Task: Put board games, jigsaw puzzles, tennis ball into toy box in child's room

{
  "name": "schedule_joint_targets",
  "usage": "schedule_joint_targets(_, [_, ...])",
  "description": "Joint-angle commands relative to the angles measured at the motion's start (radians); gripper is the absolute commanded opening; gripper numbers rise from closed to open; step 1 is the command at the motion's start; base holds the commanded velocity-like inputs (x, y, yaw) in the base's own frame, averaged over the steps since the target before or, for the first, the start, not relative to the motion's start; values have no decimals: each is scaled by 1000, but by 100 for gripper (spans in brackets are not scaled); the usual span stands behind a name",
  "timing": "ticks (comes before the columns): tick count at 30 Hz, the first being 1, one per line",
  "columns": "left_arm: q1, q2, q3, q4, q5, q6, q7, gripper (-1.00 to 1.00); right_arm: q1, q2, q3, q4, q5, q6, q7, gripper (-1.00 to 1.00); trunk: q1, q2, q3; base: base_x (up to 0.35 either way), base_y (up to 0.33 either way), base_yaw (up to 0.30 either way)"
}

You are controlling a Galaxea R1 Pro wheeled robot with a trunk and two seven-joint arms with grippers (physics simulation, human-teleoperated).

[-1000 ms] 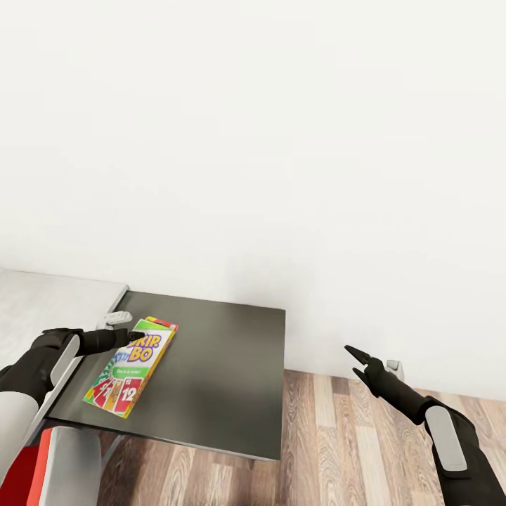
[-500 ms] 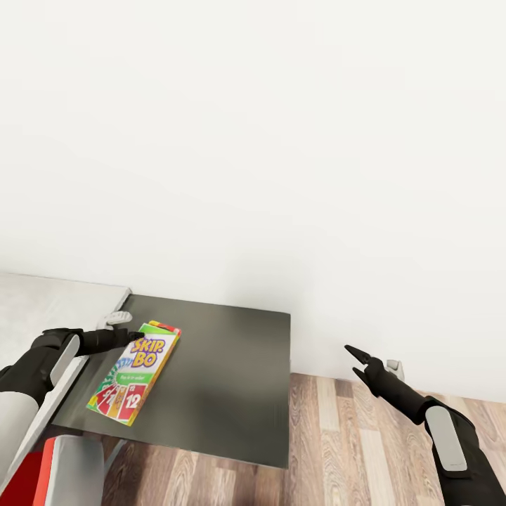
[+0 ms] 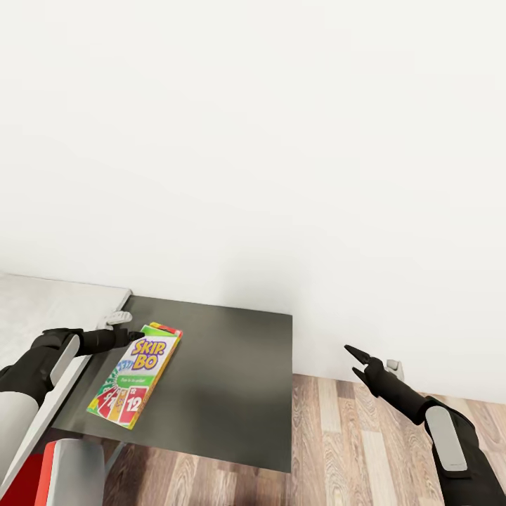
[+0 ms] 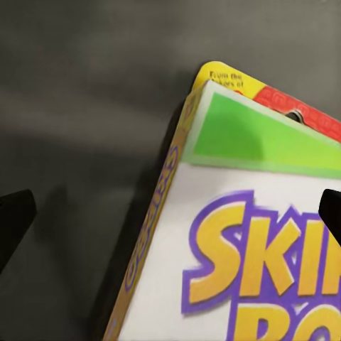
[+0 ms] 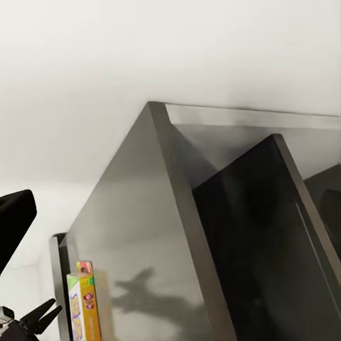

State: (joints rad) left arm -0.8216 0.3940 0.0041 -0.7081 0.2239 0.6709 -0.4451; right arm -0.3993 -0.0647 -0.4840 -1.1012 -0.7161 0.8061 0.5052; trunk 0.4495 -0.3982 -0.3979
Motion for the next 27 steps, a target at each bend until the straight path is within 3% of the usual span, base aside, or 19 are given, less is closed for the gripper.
schedule_joint_targets(1, [-1,0,0,-1,5,6,-1,100,-1,0,-2,0,0,7,3,100,1,-2,-3,0,0,0])
schedule_joint_targets(7, [-1,0,0,-1,6,6,-7,100,-1,0,-2,0,0,7,3,100,1,-2,-10,0,0,0])
schedule_joint_targets(11, [-1,0,-2,-1,4,6,-69,100,-1,0,-2,-1,0,7,3,100,1,-2,-15,0,0,0])
schedule_joint_targets(15, [-1,-2,-32,-1,-25,6,-112,100,-1,0,-2,-1,0,7,3,100,1,-2,-21,0,0,0])
schedule_joint_targets(19, [-1,-3,-53,-1,-41,6,-122,100,-1,0,-2,-2,1,7,3,100,1,-2,-23,0,0,0])
schedule_joint_targets(27, [-1,-2,-61,-1,-47,6,-125,100,-1,0,-2,-2,1,7,3,100,1,-2,-24,-5,-25,0])
